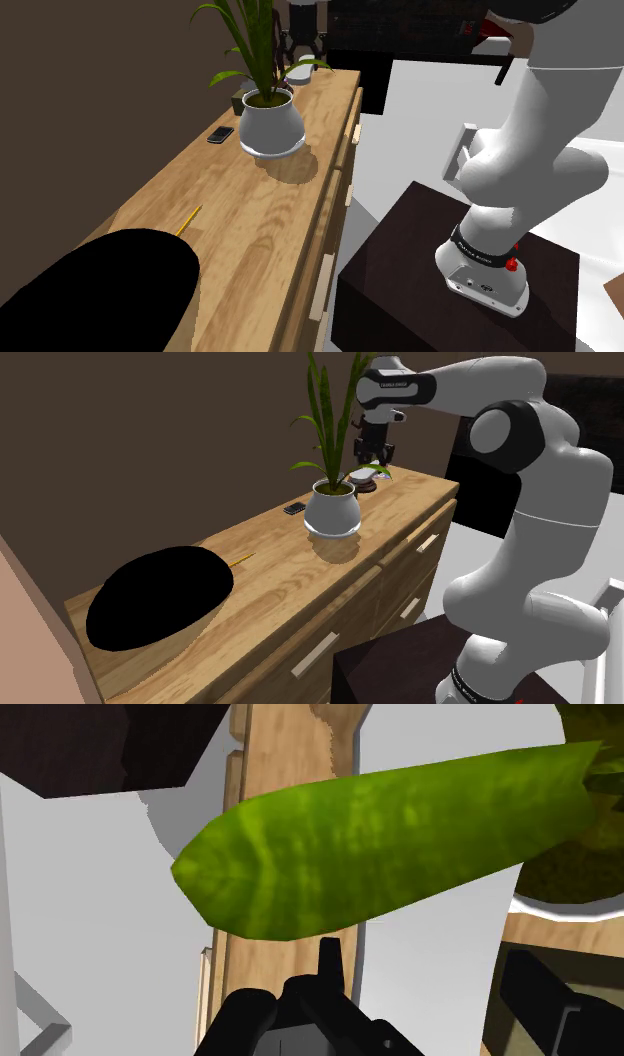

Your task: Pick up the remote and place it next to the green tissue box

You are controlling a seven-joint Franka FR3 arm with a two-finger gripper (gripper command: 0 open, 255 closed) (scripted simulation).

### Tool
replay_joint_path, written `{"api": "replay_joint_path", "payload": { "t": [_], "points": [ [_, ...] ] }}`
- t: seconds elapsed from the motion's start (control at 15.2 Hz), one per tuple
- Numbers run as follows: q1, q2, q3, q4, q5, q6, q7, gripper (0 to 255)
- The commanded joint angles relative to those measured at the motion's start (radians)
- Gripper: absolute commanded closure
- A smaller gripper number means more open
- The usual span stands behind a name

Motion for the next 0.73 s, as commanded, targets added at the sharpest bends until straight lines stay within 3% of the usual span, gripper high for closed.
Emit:
{"api": "replay_joint_path", "payload": {
  "t": [0.0, 0.07, 0.66],
  "points": [
    [0.006, 0.06, -0.017, 0.079, -0.036, -0.03, -0.022, 255],
    [0.012, 0.092, -0.026, 0.121, -0.054, -0.045, -0.033, 255],
    [-0.013, 0.077, -0.029, -0.021, -0.047, 0.083, -0.032, 255]
  ]
}}
